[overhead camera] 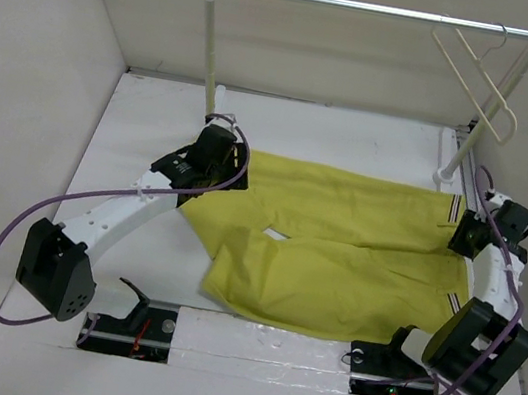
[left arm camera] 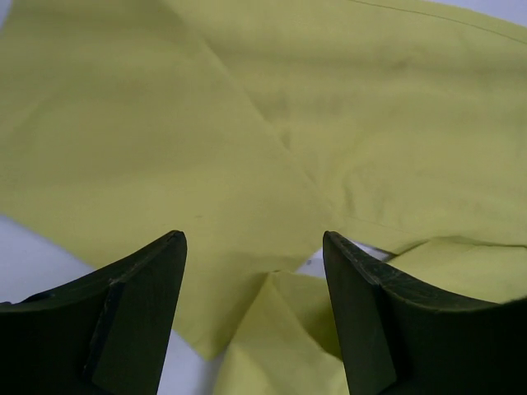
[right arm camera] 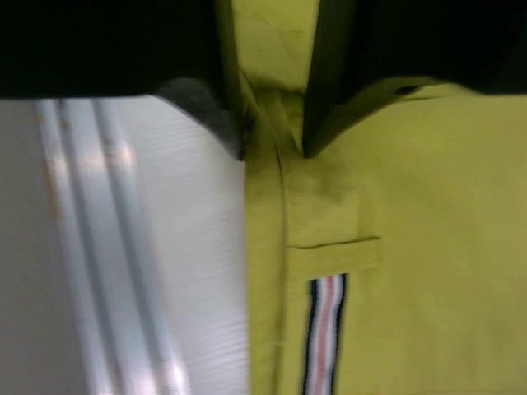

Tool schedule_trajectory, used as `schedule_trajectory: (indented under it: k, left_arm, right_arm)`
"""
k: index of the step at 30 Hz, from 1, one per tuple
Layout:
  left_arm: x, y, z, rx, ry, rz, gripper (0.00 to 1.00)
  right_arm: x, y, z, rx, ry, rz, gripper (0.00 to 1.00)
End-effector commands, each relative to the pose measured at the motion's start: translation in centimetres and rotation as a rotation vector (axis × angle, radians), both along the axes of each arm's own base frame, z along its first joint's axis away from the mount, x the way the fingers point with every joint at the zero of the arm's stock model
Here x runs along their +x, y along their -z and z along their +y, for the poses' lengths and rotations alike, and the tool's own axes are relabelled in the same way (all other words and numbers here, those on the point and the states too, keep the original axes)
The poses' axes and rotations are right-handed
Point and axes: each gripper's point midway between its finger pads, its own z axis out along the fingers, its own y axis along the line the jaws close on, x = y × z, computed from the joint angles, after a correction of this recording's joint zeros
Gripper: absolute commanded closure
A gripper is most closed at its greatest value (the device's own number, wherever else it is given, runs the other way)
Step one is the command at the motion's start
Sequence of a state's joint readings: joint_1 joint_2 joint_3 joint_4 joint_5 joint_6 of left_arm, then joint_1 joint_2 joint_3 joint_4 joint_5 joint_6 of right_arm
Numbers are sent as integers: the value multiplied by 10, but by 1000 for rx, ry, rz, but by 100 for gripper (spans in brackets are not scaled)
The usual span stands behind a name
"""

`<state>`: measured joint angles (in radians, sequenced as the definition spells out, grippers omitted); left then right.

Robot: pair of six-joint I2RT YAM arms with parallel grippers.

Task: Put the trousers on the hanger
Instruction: Flatten out the trousers at the center of the board.

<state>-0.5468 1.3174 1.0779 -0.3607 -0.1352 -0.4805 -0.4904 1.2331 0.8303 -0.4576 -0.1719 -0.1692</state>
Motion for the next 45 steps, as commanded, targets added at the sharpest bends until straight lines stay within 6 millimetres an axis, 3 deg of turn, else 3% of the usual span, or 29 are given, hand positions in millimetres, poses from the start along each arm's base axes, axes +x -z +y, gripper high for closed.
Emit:
schedule_trajectory:
  k: [1,3,6,8,9,10,11,12,14,15,16,17,18,19,20,21,24,25,29,31,33,34,35,37,39,42,43,44,45]
  left_arm:
    - [-4,0,23,66,-59,-23,37]
    - [-5,2,38,127,-105,-28,38]
    - [-7,12,46,180,-112,-8,48]
    - [-16,29,44,189,-81,58,53]
    - [-20,38,43,195,-76,89,56]
    - [-31,56,45,192,-74,138,56]
    - [-40,71,42,166,-65,170,56]
    - [-48,79,41,155,-54,199,56]
    - [-55,87,34,103,-28,212,55]
    - [-58,87,30,76,-14,212,53]
    - [-65,94,28,60,-3,233,53]
    - [-65,91,26,32,-16,222,52]
    - [-66,92,26,23,-19,224,52]
    - [-65,91,27,23,-27,219,52]
    - [-65,91,27,20,-44,230,52]
    - [-65,92,28,25,-52,235,51]
    - [-63,93,32,29,-106,242,49]
    - [-64,96,37,39,-128,243,49]
    - [-68,104,44,-8,-179,249,49]
    - [-69,107,47,-27,-187,254,49]
    - [-67,103,47,-25,-183,243,50]
    - [-66,98,46,-20,-165,232,50]
    - [-64,93,45,-26,-154,215,51]
    - [-63,80,30,-23,-83,173,52]
    - [-60,71,16,1,15,131,52]
    - [-57,65,3,65,63,107,52]
    - [-55,63,0,74,64,99,52]
    - [-53,71,-3,79,72,118,53]
    - [-53,76,-5,81,83,129,53]
  right_arm:
    - [-5,-19,-33,-100,81,0,54]
    - [11,-25,-22,-64,10,-51,28]
    - [27,-31,21,-39,-167,-40,30]
    - [27,-32,52,-34,-259,-71,49]
    - [27,-45,88,-43,-360,-128,72]
    - [24,-47,110,-21,-412,-153,84]
    - [14,-38,161,31,-552,-184,96]
    - [13,-49,188,53,-631,-232,97]
    - [-1,-48,247,126,-801,-272,86]
    - [-12,-43,274,154,-878,-268,61]
    - [-35,-38,322,178,-1032,-241,48]
    - [-38,-39,342,166,-1084,-247,36]
    - [-38,-59,367,166,-1156,-289,24]
    - [-53,-62,396,168,-1261,-286,21]
    - [-53,-50,412,151,-1320,-232,18]
    - [-48,-71,434,158,-1367,-288,15]
    - [-53,-63,478,199,-1501,-275,12]
    - [-47,-74,491,200,-1518,-303,12]
    - [-46,-39,517,232,-1571,-215,14]
    - [-62,-16,528,270,-1625,-150,47]
    - [-96,-6,531,308,-1714,-94,90]
    - [-106,-15,527,300,-1728,-116,95]
    - [-121,-2,514,269,-1729,-75,99]
    - [-151,-13,503,257,-1769,-89,100]
    - [-177,12,477,253,-1764,18,100]
    - [-197,25,457,260,-1745,71,97]
    - [-205,41,444,261,-1722,126,89]
    - [-206,42,441,250,-1710,117,81]
    - [-206,46,436,242,-1691,130,63]
